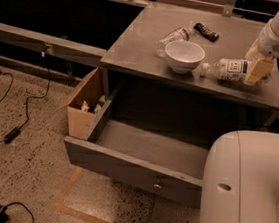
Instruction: Pick blue plastic bottle from white bowl and place on counter
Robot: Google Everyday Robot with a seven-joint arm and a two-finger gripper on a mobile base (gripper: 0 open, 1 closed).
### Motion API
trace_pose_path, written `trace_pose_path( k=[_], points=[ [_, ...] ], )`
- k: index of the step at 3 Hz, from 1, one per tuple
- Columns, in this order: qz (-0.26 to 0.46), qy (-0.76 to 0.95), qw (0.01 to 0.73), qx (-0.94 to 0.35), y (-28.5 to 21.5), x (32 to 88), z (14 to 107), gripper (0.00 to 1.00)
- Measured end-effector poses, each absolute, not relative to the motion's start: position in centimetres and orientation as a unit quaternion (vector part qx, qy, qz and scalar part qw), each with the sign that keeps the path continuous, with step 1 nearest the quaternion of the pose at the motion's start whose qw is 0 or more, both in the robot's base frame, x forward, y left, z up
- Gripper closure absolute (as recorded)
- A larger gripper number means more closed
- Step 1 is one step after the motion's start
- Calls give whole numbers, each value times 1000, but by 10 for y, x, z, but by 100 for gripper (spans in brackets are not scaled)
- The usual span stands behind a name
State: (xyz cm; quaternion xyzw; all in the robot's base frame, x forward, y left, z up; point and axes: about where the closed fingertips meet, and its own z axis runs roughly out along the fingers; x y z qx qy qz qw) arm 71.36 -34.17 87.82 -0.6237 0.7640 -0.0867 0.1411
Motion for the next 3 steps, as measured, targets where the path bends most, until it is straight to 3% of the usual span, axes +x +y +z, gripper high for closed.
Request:
trace_pose_path(
  k=[2, 3],
  points=[
    [-101, 788, 186, -578, -365, 706, 907, 0],
    [-130, 813, 231, -518, -401, 696, 943, 0]
  ],
)
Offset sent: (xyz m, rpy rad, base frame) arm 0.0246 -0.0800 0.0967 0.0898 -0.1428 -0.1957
